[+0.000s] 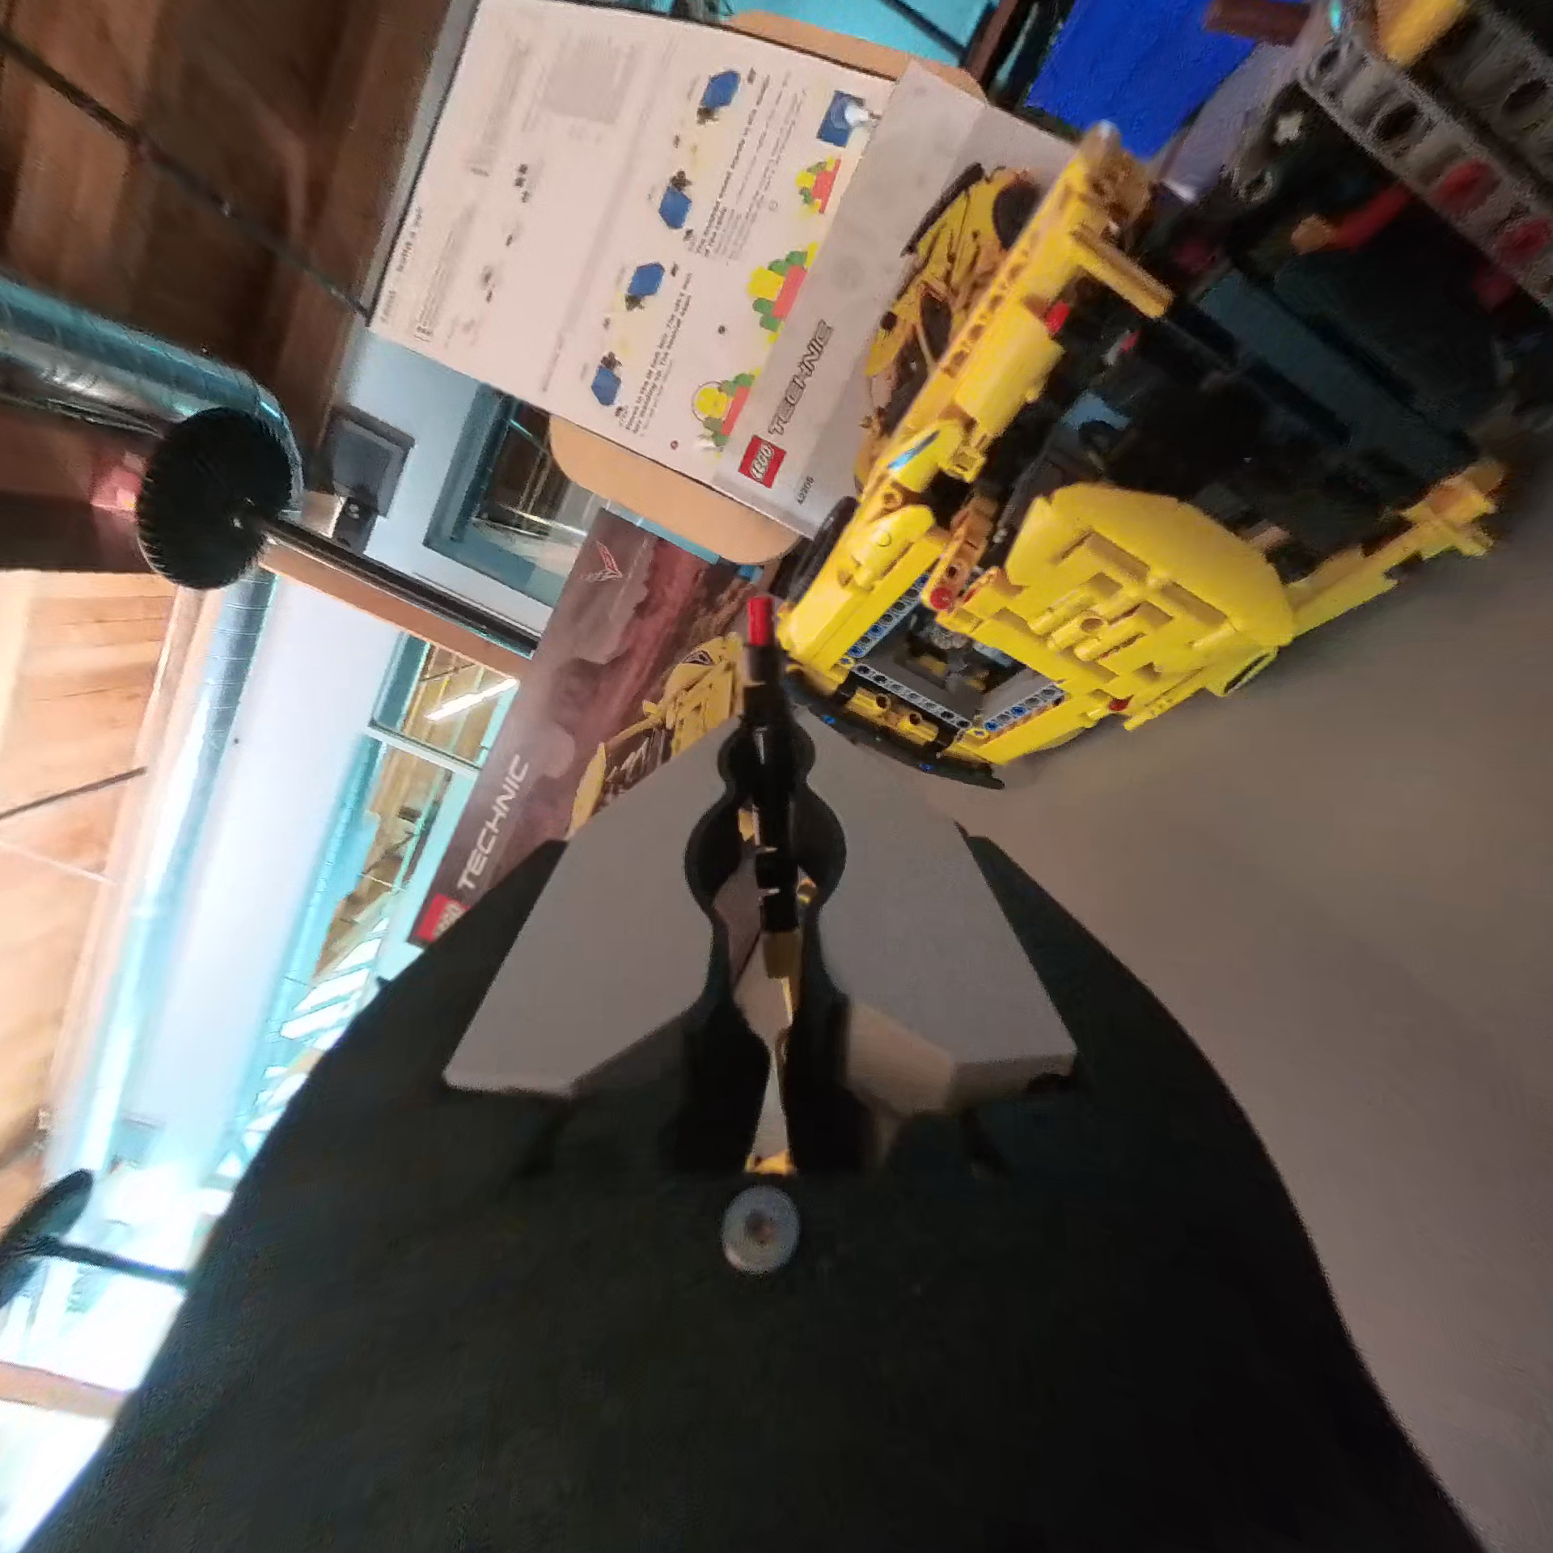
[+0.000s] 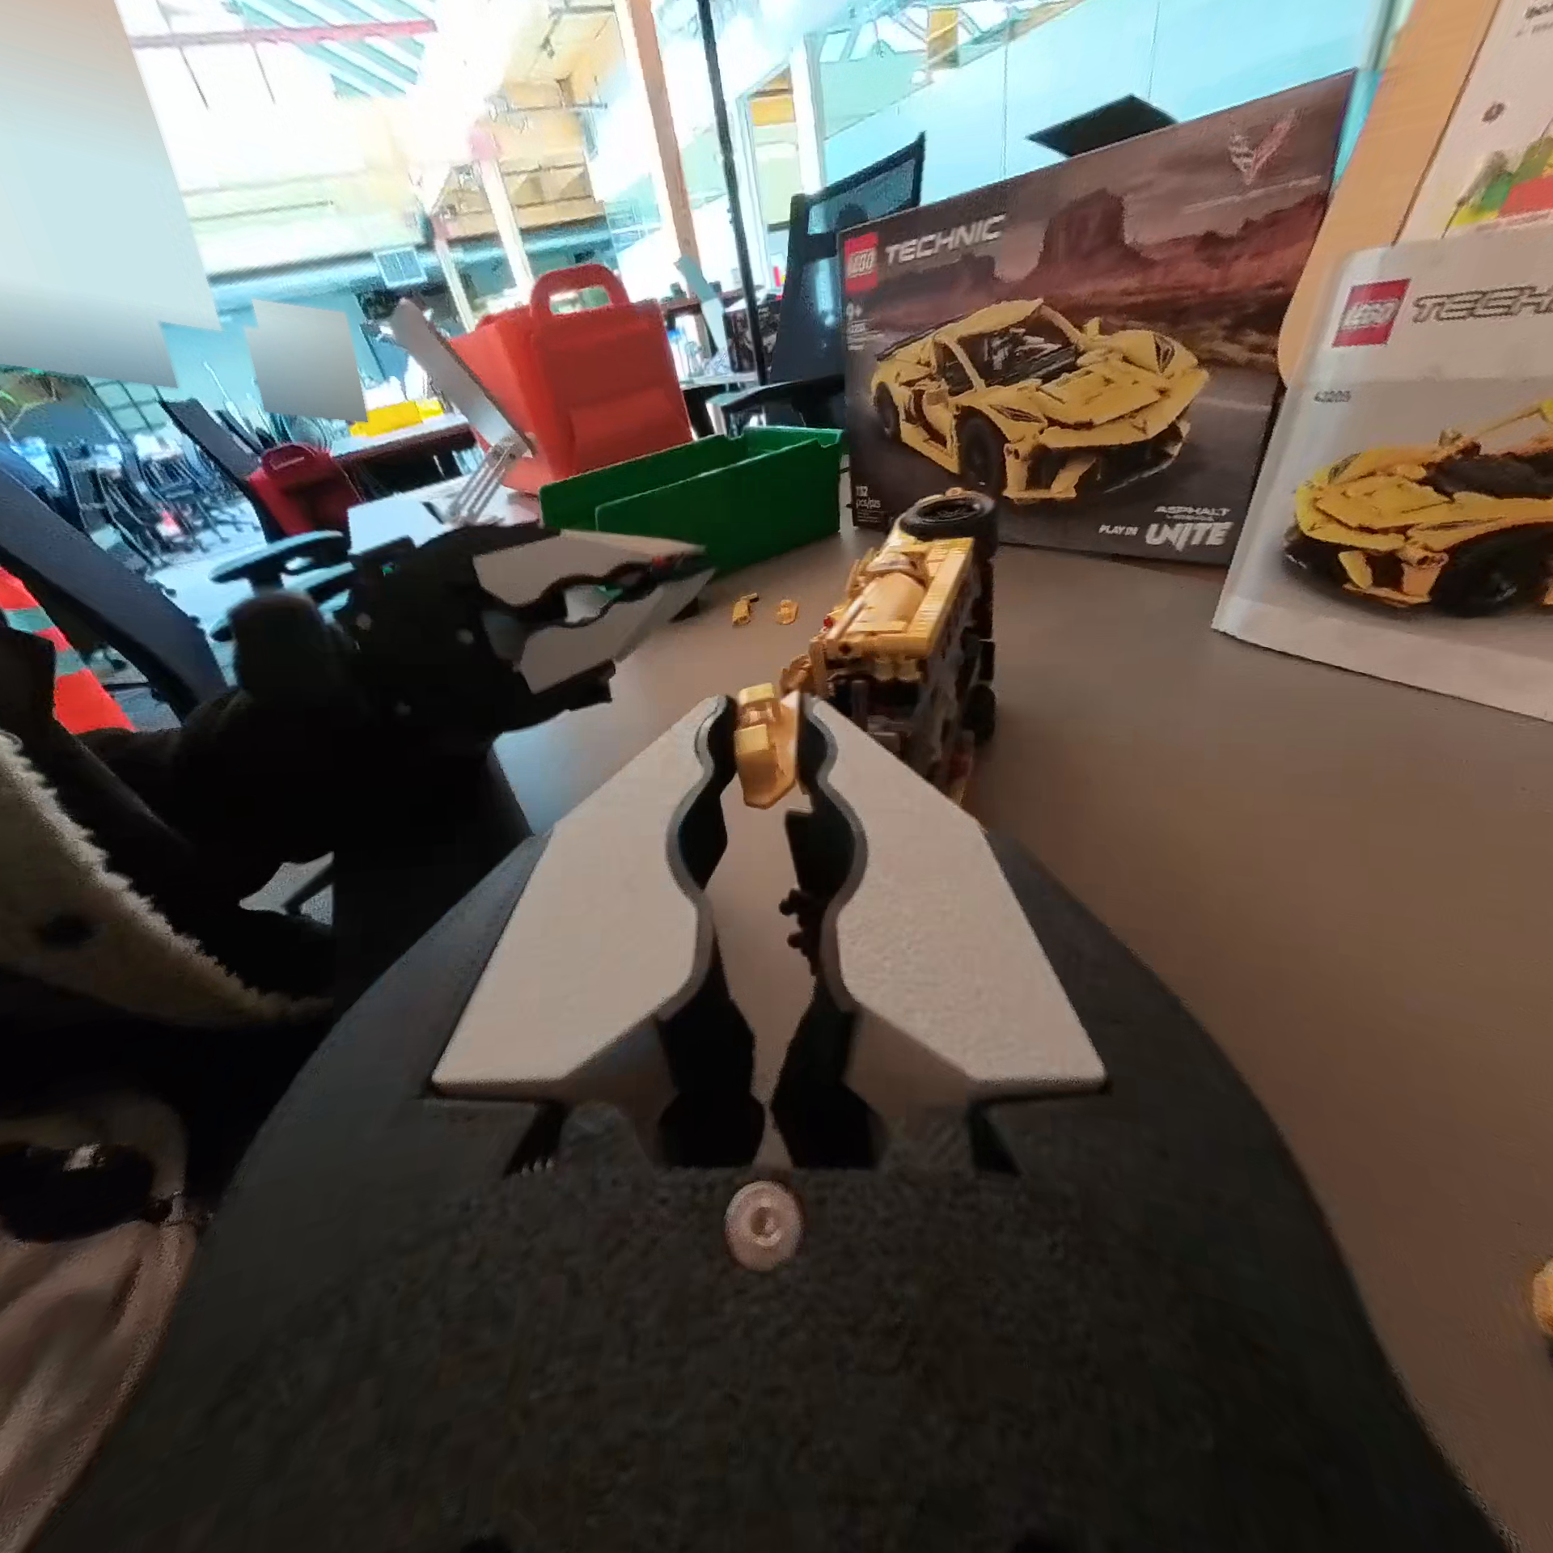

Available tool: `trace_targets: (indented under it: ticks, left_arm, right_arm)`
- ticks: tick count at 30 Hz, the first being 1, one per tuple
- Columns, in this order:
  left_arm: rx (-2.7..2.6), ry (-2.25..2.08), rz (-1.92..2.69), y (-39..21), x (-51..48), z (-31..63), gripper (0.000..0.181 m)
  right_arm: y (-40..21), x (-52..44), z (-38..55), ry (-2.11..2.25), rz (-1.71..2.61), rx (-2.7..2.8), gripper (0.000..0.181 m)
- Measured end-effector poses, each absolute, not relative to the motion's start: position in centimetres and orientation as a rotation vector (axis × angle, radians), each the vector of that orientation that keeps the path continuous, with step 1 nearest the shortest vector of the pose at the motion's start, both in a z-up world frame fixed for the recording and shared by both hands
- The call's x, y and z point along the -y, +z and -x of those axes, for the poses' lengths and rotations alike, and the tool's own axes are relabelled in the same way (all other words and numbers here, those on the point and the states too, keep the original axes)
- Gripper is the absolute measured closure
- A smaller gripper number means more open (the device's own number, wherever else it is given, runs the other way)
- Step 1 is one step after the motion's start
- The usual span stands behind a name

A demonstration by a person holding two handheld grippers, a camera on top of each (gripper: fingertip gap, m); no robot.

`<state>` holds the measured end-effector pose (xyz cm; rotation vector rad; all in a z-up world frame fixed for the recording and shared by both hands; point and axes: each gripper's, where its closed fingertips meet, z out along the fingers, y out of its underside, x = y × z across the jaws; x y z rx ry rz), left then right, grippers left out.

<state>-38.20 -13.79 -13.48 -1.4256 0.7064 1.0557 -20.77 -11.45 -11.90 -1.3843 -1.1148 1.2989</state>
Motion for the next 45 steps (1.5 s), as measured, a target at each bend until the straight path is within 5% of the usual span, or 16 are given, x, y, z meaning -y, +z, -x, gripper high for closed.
trace_targets:
  ticks: [4, 9, 16, 19, 22, 29, 34, 38, 45]
  left_arm:
    - [-0.787, 1.116, 1.412, -14.5, 13.4, 36.7, 0.178]
    - [-0.759, 1.041, 1.453, -14.8, 13.3, 36.6, 0.177]
    - [-0.770, 1.016, 1.472, -15.2, 13.1, 36.2, 0.177]
    - [-0.778, 1.009, 1.477, -15.3, 13.1, 36.1, 0.177]
    - [-0.790, 1.028, 1.458, -15.2, 13.1, 35.9, 0.177]
    - [-0.870, 1.163, 1.239, -13.4, 13.8, 32.7, 0.178]
    - [-0.896, 1.152, 1.214, -13.5, 14.1, 31.7, 0.178]
    - [-0.918, 1.162, 1.199, -13.7, 14.3, 31.4, 0.178]
    - [-0.942, 1.155, 1.170, -13.6, 14.6, 30.8, 0.178]
  right_arm:
    - [-12.4, 10.2, 19.8, 1.222, 1.384, 1.165, 0.168]
    - [-20.7, -2.2, 10.9, 0.422, 1.839, 1.258, 0.166]
    - [-23.0, -7.8, 5.9, 0.208, 1.950, 1.078, 0.166]
    - [-23.2, -8.7, 5.2, 0.236, 2.029, 0.976, 0.136]
    - [-20.8, -8.7, 4.5, 0.250, 1.987, 0.909, 0.132]
    - [-11.8, 5.7, 18.4, 1.133, 1.629, 1.071, 0.136]
    - [-12.8, 14.1, 26.7, 0.875, 1.283, 1.322, 0.165]
    - [-13.1, 16.4, 28.5, 0.965, 1.270, 1.394, 0.160]
    - [-13.2, 17.0, 28.8, 0.983, 1.252, 1.447, 0.177]
